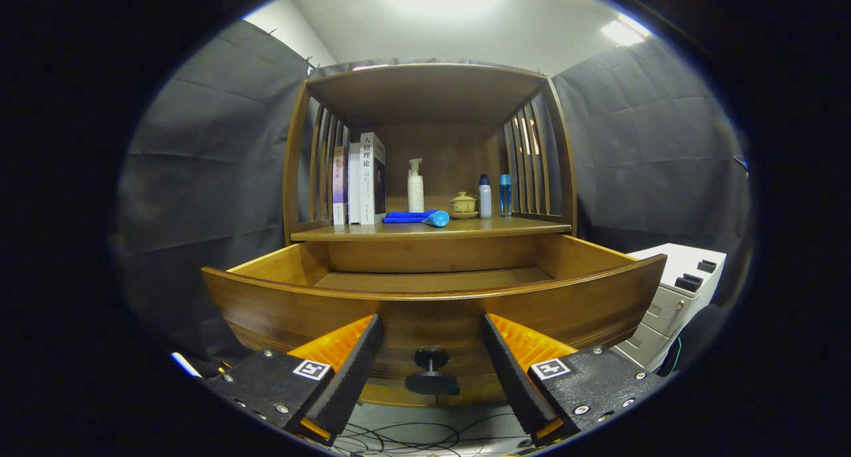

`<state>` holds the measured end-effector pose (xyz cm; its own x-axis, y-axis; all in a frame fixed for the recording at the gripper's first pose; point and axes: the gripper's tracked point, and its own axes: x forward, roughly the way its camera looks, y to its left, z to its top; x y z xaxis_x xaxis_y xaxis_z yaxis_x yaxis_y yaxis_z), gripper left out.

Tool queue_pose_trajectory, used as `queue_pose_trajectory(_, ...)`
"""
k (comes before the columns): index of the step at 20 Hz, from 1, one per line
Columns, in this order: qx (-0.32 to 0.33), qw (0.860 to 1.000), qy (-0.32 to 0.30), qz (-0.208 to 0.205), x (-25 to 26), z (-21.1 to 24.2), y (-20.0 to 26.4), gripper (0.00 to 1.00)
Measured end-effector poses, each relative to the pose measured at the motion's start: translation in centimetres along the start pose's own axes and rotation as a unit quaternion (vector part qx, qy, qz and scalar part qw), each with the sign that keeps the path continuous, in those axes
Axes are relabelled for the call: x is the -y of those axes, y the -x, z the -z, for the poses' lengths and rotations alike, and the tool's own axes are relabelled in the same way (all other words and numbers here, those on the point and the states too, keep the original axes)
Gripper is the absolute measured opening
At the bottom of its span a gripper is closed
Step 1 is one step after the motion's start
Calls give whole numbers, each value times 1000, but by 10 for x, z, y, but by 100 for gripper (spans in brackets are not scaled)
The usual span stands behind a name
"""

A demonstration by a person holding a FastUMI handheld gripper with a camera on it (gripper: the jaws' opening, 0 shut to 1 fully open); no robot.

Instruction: Pull open the drawer, take out the items inside it, and place them on the countertop above the cabinet.

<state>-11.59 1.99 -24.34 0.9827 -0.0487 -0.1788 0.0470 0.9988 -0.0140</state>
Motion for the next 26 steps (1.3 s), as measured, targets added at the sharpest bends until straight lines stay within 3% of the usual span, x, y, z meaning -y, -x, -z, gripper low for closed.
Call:
queue_pose_trajectory(14,-15,999,-28,-22,6,-4,-34,95)
queue_pose_trajectory(26,-15,1000,-6,-18,4,-12,-103,94)
